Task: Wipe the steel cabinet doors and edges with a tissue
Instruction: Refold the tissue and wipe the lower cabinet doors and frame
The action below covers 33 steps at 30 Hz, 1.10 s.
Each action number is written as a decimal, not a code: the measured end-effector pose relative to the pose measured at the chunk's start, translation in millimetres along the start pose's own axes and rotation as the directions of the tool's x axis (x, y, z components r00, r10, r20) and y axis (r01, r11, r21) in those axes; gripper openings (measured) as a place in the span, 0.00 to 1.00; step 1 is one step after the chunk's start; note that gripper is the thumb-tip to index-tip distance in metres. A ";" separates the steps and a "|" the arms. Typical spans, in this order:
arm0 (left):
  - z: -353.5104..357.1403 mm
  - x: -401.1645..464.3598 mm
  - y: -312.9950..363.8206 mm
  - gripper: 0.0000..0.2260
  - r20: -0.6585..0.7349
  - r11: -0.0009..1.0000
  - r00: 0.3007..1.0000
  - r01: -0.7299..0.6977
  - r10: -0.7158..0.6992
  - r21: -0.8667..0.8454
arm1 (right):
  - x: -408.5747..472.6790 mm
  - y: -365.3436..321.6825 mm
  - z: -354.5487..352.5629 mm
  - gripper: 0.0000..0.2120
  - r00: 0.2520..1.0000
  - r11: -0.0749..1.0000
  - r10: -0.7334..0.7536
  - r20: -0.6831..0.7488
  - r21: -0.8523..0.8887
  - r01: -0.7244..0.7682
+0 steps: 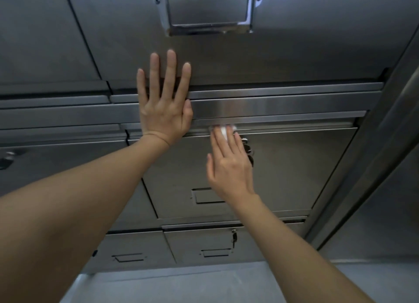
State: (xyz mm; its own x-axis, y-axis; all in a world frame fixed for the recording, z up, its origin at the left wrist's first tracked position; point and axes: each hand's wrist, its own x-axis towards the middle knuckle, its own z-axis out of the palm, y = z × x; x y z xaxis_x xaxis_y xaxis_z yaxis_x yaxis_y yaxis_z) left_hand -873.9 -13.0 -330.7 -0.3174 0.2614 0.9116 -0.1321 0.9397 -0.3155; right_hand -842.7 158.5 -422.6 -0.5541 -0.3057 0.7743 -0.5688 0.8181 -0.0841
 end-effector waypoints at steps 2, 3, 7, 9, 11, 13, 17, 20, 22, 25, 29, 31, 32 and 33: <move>-4.9 0.2 1.8 0.26 0.028 0.999 1.000 0.002 -0.001 -0.032 | -1.4 3.5 -1.9 0.27 0.999 0.998 -0.006 0.035 -0.059 0.008; -8.7 1.1 2.6 0.26 0.043 0.998 0.999 0.008 -0.005 -0.061 | -1.6 5.4 -3.6 0.27 0.998 0.996 -0.011 0.059 -0.087 0.016; -28.2 -3.6 -13.1 0.27 0.099 0.978 0.994 -0.033 0.054 -0.207 | 2.6 -4.0 -8.3 0.28 0.997 0.995 0.015 0.077 -0.101 -0.007; -35.7 -19.4 -35.3 0.27 0.093 0.966 0.985 -0.119 0.143 -0.229 | 4.2 -10.2 -6.9 0.28 0.997 0.993 0.044 0.060 -0.113 -0.037; -39.9 -42.9 -63.2 0.26 0.097 0.960 0.976 -0.172 0.197 -0.221 | 4.5 -12.7 -7.1 0.28 0.997 0.990 0.046 0.060 -0.136 -0.037; -41.3 -68.6 -91.4 0.28 0.122 0.966 0.974 -0.166 0.192 -0.196 | 4.3 -15.2 -7.3 0.28 0.996 0.986 0.055 0.077 -0.164 -0.042; -36.9 -107.3 -141.0 0.32 0.126 0.990 0.990 -0.042 0.059 -0.133 | 6.0 -26.2 0.6 0.28 0.991 0.977 0.130 0.040 -0.177 -0.121; -28.3 -126.0 -165.2 0.33 0.149 0.991 0.986 0.084 -0.068 -0.102 | 4.7 -40.7 8.8 0.28 0.985 0.971 0.175 0.010 -0.166 -0.171; -16.3 -135.6 -173.6 0.32 0.181 0.988 0.979 0.115 -0.096 -0.099 | 5.6 -53.5 13.8 0.27 0.987 0.975 0.160 -0.004 -0.155 -0.158; 4.8 -139.8 -173.3 0.29 0.098 0.992 0.991 0.097 -0.090 -0.076 | 10.0 -84.2 25.9 0.26 0.993 0.986 0.111 -0.033 -0.124 -0.114; 17.8 -142.3 -173.7 0.31 -0.029 0.995 0.996 0.083 -0.084 -0.054 | 19.8 -127.9 46.5 0.27 0.997 0.995 -0.078 0.014 -0.068 0.079; 18.2 -143.3 -174.0 0.31 -0.045 0.995 0.996 0.069 -0.073 -0.072 | 19.4 -115.1 42.1 0.26 0.990 0.984 -0.137 0.043 -0.108 0.141; 17.8 -143.3 -173.2 0.31 -0.050 0.994 0.996 0.070 -0.075 -0.083 | 14.7 -99.2 37.1 0.26 0.993 0.984 -0.108 0.045 -0.141 0.113; 17.9 -143.4 -172.3 0.31 -0.054 0.993 0.995 0.073 -0.078 -0.087 | 9.2 -80.2 31.3 0.27 0.999 0.982 -0.027 0.034 -0.187 0.033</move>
State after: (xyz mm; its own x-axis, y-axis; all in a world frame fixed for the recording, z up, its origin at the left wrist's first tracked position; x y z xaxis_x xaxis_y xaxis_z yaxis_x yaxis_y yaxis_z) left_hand -822.5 -216.4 -411.7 -0.2545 0.1986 0.9465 -0.0728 0.9720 -0.2235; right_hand -821.2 74.8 -428.4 -0.5588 -0.3441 0.7545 -0.4632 0.8842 0.0601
